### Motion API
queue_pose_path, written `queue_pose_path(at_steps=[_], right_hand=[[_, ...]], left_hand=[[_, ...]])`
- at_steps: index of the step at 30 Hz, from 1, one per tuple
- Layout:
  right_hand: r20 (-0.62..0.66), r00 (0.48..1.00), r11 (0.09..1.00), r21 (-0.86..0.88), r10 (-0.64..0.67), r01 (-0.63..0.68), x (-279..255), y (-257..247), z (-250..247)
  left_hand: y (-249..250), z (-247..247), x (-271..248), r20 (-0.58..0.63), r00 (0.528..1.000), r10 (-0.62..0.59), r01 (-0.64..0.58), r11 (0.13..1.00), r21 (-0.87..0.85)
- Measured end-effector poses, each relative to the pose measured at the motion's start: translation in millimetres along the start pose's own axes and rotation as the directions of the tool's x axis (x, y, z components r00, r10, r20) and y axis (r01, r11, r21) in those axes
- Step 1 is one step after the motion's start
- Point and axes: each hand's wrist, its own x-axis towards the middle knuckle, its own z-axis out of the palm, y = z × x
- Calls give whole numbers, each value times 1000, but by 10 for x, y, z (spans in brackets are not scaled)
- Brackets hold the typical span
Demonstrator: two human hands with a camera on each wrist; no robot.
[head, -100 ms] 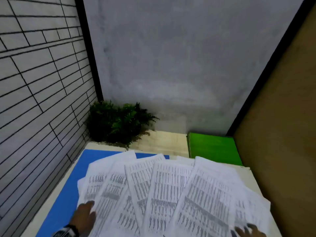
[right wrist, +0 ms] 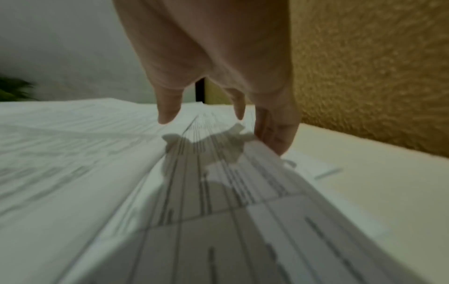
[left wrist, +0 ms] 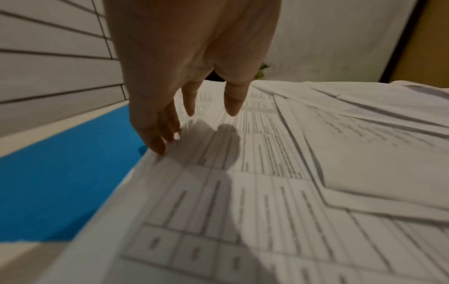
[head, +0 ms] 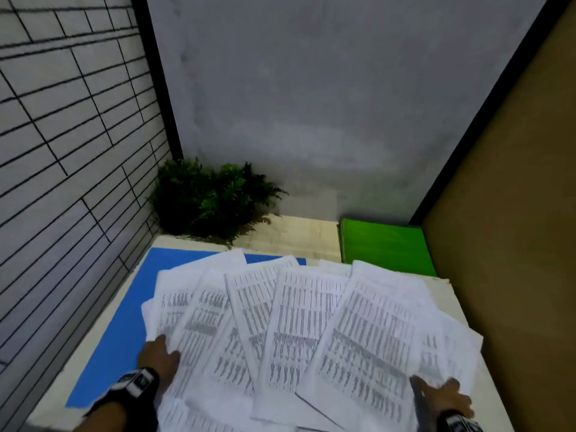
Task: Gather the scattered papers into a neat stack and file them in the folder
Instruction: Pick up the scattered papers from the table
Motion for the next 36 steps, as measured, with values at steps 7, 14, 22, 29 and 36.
queue_pose_path(at_steps=[7,14,22,29,36], right_hand=[[103,985,973,199,-135,113,-442,-271,92],[119,928,866,416,-354,277,-520,-491,10],[340,830,871,383,-442,307,-510,-653,35],[417,769,843,459,-484,282,-868,-934,363],[368,811,806,558,-455,198,-827,-1013,375]], left_hand=[[382,-11,-216,150,987,52,-23,981,-191],[742,-45,-347,221,966,135,-6,864,-503],[882,165,-167,472,848,242,101,800,-592],[1116,469,-226,526,785,327,127,746,-653],[1214,482,-343,398,877,271,-28,854,-519]])
